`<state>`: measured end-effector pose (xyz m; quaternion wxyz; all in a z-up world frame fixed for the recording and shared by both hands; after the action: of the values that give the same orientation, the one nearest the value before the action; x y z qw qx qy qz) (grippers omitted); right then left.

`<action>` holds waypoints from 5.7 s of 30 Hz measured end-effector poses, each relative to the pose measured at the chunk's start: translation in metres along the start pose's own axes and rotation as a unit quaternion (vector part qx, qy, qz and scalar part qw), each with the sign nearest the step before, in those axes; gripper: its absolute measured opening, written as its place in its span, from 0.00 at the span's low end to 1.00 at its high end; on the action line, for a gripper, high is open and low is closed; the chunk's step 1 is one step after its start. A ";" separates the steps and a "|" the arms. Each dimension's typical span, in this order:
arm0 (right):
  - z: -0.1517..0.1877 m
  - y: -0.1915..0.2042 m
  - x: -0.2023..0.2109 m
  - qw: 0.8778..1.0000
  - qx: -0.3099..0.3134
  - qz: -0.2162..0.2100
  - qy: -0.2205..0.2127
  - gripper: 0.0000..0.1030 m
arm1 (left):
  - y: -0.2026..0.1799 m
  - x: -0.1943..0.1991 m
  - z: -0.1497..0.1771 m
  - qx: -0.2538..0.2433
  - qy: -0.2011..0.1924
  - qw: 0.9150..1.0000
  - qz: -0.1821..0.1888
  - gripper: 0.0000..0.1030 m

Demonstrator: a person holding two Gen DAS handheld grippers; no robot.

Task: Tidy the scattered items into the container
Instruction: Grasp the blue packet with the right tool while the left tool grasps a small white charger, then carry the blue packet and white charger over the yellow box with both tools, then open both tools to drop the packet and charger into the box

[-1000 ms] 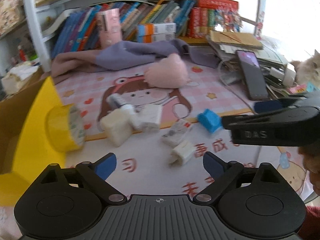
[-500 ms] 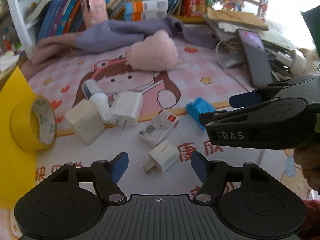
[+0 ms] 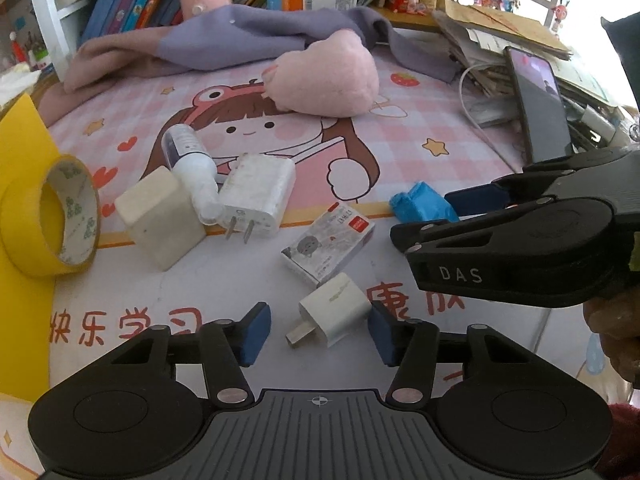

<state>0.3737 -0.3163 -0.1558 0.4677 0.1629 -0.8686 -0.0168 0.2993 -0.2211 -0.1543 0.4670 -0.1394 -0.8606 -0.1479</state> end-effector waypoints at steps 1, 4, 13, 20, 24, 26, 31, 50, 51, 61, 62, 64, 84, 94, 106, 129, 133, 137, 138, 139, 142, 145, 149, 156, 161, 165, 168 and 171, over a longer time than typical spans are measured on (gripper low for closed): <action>0.000 0.000 0.000 1.000 0.001 -0.001 -0.001 0.42 | 0.000 0.000 0.000 -0.002 -0.001 1.000 -0.001 0.50; 0.000 0.000 0.001 1.000 0.005 -0.001 -0.003 0.32 | -0.001 0.000 -0.002 -0.007 -0.007 1.000 -0.005 0.40; -0.002 0.002 0.012 1.000 -0.001 -0.013 -0.019 0.29 | 0.001 0.010 -0.002 -0.005 -0.019 1.000 -0.013 0.34; -0.002 0.001 0.021 0.999 -0.011 -0.017 -0.030 0.28 | 0.008 0.020 0.000 0.006 -0.028 0.999 -0.029 0.34; -0.001 -0.001 0.028 0.999 -0.020 -0.017 -0.036 0.28 | 0.009 0.027 0.001 0.005 -0.037 0.999 -0.034 0.34; 0.000 -0.002 0.032 0.999 -0.024 -0.018 -0.038 0.28 | 0.008 0.031 0.000 0.001 -0.042 0.999 -0.035 0.34; 0.003 -0.001 0.043 0.998 -0.034 -0.016 -0.048 0.28 | 0.005 0.042 -0.001 -0.015 -0.054 0.998 -0.036 0.34; 0.036 0.048 0.086 0.993 -0.088 0.026 -0.079 0.28 | 0.025 0.095 0.037 -0.084 -0.108 0.991 -0.004 0.34; 0.040 0.054 0.089 0.992 -0.090 0.029 -0.081 0.28 | 0.028 0.099 0.040 -0.088 -0.111 0.990 -0.002 0.34; 0.065 0.116 0.107 0.990 -0.097 0.047 -0.090 0.28 | 0.061 0.133 0.074 -0.114 -0.138 0.984 0.026 0.34; 0.067 0.122 0.108 0.990 -0.097 0.048 -0.090 0.28 | 0.065 0.136 0.077 -0.115 -0.140 0.983 0.027 0.34; 0.070 0.134 0.109 0.990 -0.100 0.050 -0.092 0.28 | 0.072 0.141 0.083 -0.117 -0.144 0.982 0.028 0.34; 0.088 0.258 0.100 0.995 -0.052 0.006 -0.090 0.28 | 0.154 0.175 0.152 -0.099 -0.144 0.985 0.005 0.34; 0.055 0.308 0.123 0.985 0.023 -0.043 -0.165 0.28 | 0.197 0.209 0.147 -0.074 -0.189 0.978 -0.047 0.34; -0.005 0.344 0.105 0.970 0.147 -0.058 -0.184 0.28 | 0.269 0.210 0.109 -0.062 -0.205 0.973 -0.083 0.34; -0.062 0.378 -0.058 0.909 0.413 -0.011 -0.054 0.28 | 0.342 0.050 0.059 -0.162 0.012 0.980 -0.115 0.35; -0.064 0.380 -0.065 0.910 0.413 -0.011 -0.040 0.28 | 0.345 0.047 0.060 -0.159 0.025 0.980 -0.119 0.35; -0.066 0.383 -0.072 0.909 0.415 -0.006 -0.034 0.28 | 0.347 0.048 0.061 -0.154 0.028 0.981 -0.116 0.38; -0.067 0.383 -0.074 0.910 0.413 -0.005 -0.032 0.28 | 0.348 0.048 0.061 -0.150 0.029 0.981 -0.115 0.38; -0.067 0.383 -0.075 0.910 0.413 -0.005 -0.029 0.28 | 0.349 0.048 0.061 -0.148 0.030 0.982 -0.115 0.40; -0.068 0.385 -0.076 0.908 0.417 -0.003 -0.029 0.28 | 0.352 0.048 0.058 -0.145 0.022 0.982 -0.116 0.56; -0.073 0.384 -0.074 0.913 0.405 -0.009 -0.041 0.36 | 0.351 0.055 0.054 -0.145 -0.003 0.982 -0.125 0.68; -0.079 0.380 -0.061 0.919 0.388 -0.021 -0.068 0.40 | 0.351 0.070 0.053 -0.145 -0.030 0.978 -0.144 0.73; -0.088 0.356 -0.031 0.931 0.350 -0.037 -0.099 0.41 | 0.351 0.099 0.048 -0.125 -0.077 0.977 -0.158 0.81; -0.092 0.336 -0.002 0.925 0.349 -0.071 -0.130 0.40 | 0.348 0.128 0.049 -0.109 -0.109 0.975 -0.162 0.85; -0.097 0.298 0.026 0.921 0.346 -0.087 -0.159 0.39 | 0.342 0.152 0.057 -0.110 -0.126 0.972 -0.167 0.86; -0.093 0.254 0.049 0.915 0.361 -0.065 -0.170 0.39 | 0.338 0.167 0.067 -0.115 -0.129 0.970 -0.173 0.86; -0.091 0.204 0.070 0.922 0.353 -0.025 -0.159 0.39 | 0.338 0.181 0.077 -0.118 -0.133 0.967 -0.182 0.86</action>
<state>0.3581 -0.1327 -0.0111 0.2347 0.3346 -0.8769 0.2530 0.2734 0.1373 0.0011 0.2937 -0.0536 -0.9022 -0.3112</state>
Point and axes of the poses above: each gripper's, at about its wrist camera, not at the fingertips, and x roughly against the way its jaws point, y to its left, z to its underside, the point moved 8 cm from there along -x, roughly the way its jaws point, and after that the axes turned 15 degrees about -x, right-handed, at the moved point
